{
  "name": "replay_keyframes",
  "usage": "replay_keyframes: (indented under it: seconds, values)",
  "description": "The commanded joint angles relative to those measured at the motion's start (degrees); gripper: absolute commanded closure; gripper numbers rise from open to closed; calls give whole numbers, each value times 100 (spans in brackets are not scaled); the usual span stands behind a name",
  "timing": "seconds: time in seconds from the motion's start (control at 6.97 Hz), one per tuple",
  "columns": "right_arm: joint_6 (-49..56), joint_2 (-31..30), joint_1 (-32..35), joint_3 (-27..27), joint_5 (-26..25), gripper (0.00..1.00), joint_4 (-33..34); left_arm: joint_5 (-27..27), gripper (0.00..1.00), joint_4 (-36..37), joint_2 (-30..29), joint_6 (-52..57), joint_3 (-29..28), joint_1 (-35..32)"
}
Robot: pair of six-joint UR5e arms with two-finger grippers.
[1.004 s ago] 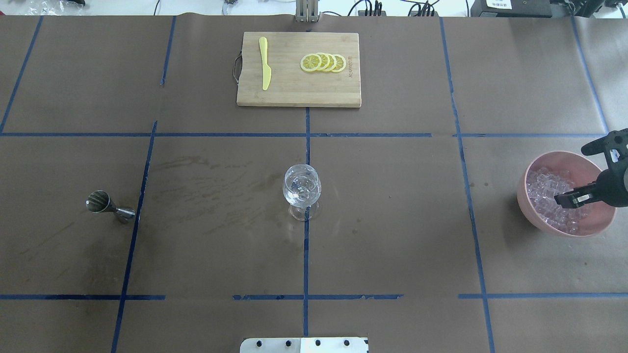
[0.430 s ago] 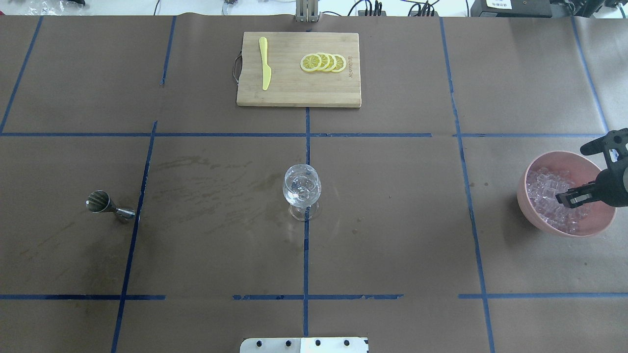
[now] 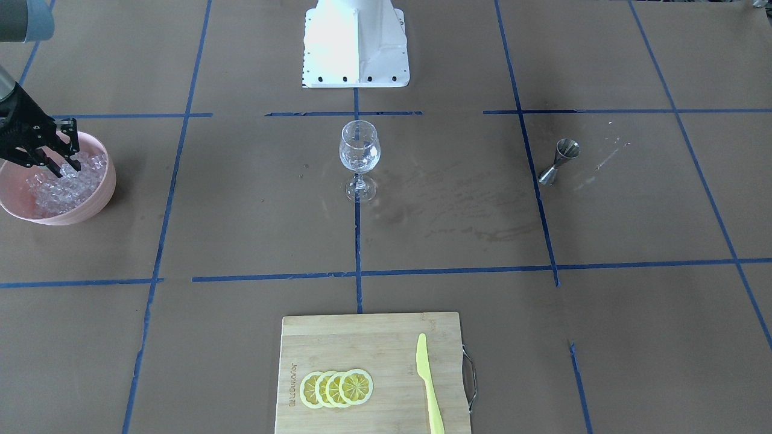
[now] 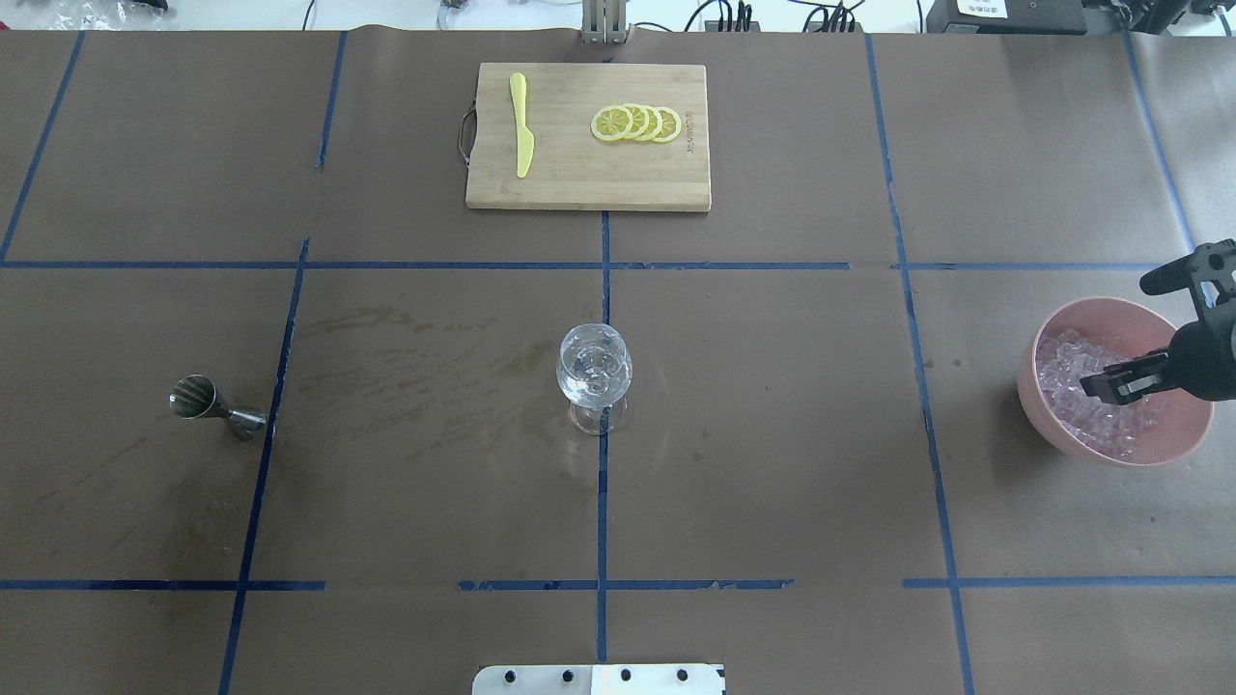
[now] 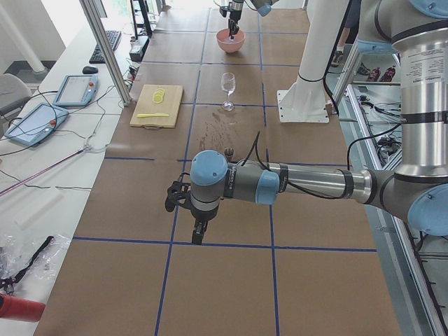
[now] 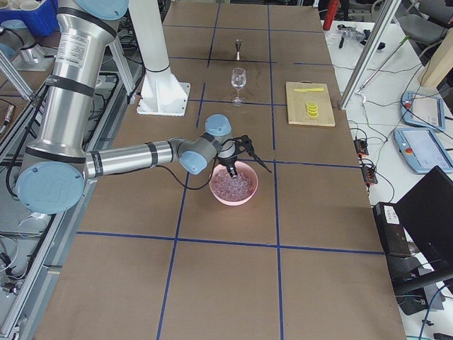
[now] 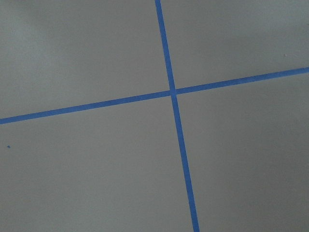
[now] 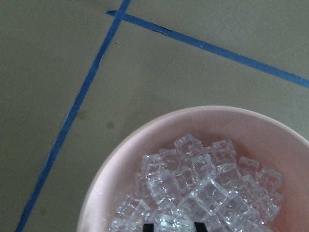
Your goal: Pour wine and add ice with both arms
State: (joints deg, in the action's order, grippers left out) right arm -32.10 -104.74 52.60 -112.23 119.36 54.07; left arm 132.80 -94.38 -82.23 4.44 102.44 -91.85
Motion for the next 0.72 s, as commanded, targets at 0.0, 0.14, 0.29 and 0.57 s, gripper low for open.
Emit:
replay_keyframes:
  seconds: [0.0,0.14,0.29,0.57]
  values:
    - [2,599,232,-490,158,100,895,0,0,7,-12,-5,-5,0]
    - [-6,1413,259,-867,149,100,2218,0,0,24,-12,-5,12,0]
    - [-59,2248,251,-1063,149,100,3266,0,0,25,-12,-5,39,0]
    - [-512,3979,-64,-1091,45,100,5035,0,0,25,-38,-5,57,0]
